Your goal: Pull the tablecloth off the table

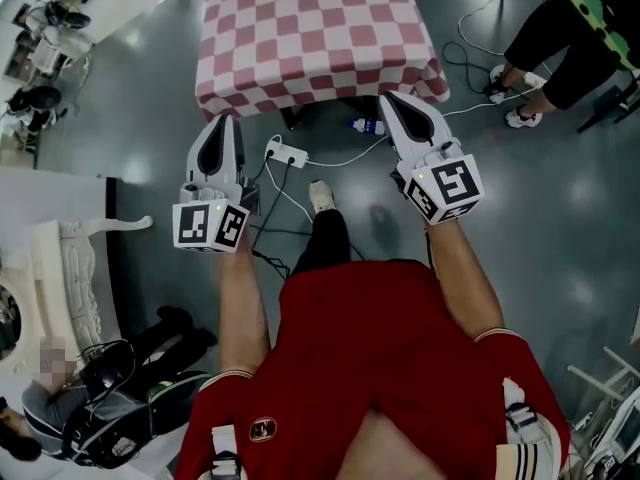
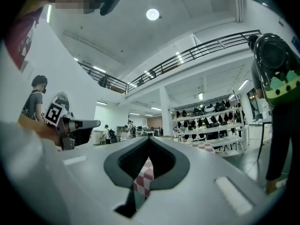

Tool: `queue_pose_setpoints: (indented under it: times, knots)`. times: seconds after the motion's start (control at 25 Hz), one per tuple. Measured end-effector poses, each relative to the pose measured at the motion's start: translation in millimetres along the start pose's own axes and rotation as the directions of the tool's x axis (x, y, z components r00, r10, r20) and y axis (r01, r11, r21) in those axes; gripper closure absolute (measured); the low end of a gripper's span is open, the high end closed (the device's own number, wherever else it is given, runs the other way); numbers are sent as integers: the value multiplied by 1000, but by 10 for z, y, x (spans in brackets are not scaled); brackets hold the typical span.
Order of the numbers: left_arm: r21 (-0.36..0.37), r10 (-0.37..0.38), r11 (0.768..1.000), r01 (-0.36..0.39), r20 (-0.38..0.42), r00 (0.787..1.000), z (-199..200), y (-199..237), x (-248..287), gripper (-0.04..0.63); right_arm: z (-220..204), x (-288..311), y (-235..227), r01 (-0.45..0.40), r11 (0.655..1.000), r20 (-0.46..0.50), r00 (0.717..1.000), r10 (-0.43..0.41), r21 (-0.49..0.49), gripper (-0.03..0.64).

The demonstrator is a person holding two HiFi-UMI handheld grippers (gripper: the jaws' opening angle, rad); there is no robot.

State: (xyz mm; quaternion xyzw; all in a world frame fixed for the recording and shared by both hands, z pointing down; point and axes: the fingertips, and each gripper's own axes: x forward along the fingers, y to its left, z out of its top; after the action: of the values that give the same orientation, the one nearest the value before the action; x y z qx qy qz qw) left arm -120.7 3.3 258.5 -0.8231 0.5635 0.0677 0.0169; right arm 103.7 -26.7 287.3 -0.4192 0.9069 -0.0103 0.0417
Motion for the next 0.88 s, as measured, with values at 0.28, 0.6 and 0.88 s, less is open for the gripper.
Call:
queue_pose_setpoints:
  times: [0.28,0.6,0.88]
  knots:
    - [-12,-39,999,38,-50,998,-739,733,323,594,-688,654,-9,63,998,-75,995,-65,-22,604]
    - [-32,-84,996,82,-81,993,-840,1626,1128,594,-654,1635,-316,164,985,-116,979,-169,-57,604]
    - [-64,-95,994,87,-133,987,-1044,2251,1587,594,-775,2255,-572,220,972,-175,957,-232,-84,604]
